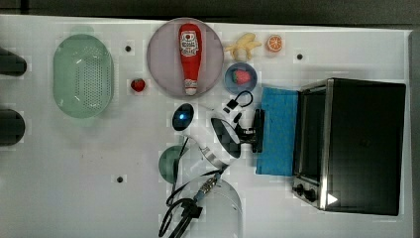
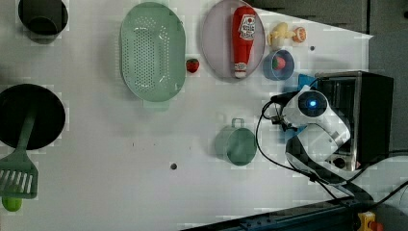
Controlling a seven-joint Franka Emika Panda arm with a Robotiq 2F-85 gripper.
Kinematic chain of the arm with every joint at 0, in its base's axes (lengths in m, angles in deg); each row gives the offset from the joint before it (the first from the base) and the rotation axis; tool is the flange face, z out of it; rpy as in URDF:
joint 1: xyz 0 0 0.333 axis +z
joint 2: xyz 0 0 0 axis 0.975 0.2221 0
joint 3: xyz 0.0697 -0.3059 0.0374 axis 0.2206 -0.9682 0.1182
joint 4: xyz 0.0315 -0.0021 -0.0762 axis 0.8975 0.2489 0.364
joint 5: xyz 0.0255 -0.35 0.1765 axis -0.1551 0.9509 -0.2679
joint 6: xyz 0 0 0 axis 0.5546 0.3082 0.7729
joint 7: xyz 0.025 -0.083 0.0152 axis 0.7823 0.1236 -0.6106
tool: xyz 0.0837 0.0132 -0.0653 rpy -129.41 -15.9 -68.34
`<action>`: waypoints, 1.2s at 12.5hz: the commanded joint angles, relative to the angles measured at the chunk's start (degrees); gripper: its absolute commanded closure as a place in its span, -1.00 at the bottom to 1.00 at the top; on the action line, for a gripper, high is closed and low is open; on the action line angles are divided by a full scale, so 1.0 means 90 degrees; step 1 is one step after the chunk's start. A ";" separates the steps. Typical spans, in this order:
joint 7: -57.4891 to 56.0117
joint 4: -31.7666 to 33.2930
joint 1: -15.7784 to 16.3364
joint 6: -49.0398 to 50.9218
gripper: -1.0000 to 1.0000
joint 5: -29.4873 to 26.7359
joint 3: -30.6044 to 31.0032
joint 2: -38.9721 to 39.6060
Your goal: Flap open oven.
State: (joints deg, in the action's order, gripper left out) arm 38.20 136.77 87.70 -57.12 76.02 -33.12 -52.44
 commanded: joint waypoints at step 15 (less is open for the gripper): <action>0.0977 -0.2598 -0.0128 0.4420 0.65 -0.4865 -0.0086 -0.4034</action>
State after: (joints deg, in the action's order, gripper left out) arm 42.68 111.99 86.90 -21.01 31.97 -33.46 -91.11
